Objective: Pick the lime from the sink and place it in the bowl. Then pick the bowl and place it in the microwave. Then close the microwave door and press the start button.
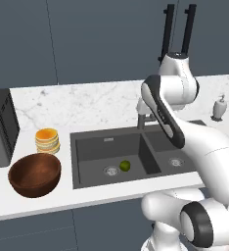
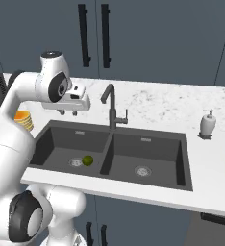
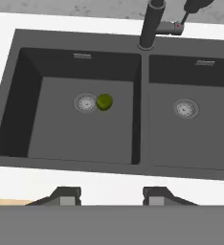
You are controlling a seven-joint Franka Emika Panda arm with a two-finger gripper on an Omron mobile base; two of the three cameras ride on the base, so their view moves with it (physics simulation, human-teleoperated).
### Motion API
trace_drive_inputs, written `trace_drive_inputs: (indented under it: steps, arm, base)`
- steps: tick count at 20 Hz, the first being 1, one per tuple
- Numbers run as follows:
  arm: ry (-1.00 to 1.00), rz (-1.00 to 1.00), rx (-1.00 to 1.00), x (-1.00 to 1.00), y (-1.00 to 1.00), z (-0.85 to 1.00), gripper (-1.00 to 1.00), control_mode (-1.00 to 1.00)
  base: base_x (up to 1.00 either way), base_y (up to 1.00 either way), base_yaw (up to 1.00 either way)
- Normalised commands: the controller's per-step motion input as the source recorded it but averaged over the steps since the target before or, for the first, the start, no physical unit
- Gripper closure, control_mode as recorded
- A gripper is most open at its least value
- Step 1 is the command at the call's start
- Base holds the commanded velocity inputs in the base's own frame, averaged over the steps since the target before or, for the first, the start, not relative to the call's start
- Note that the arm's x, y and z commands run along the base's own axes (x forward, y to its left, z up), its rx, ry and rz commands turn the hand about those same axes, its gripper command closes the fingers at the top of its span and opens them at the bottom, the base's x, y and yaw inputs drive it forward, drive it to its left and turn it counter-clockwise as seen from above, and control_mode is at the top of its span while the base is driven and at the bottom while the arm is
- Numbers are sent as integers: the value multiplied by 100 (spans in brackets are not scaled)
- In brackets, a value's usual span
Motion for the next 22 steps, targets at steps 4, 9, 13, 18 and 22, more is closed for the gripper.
trace_drive_inputs:
  steps: [4, 9, 13, 18, 22]
  arm:
    - [-20, 0, 0, -75, 2, 0, -100, -100]
    - [-26, 1, -6, -100, 17, -41, -100, -100]
    - [-18, 0, -13, -62, 44, -80, -100, -100]
    - [-9, -6, -8, 37, 50, -60, -100, -100]
    - [5, -1, 0, 72, 5, -41, -100, -100]
  base:
    - [0, 0, 0]
    - [0, 0, 0]
    - [0, 0, 0]
    - [0, 0, 0]
    - [0, 0, 0]
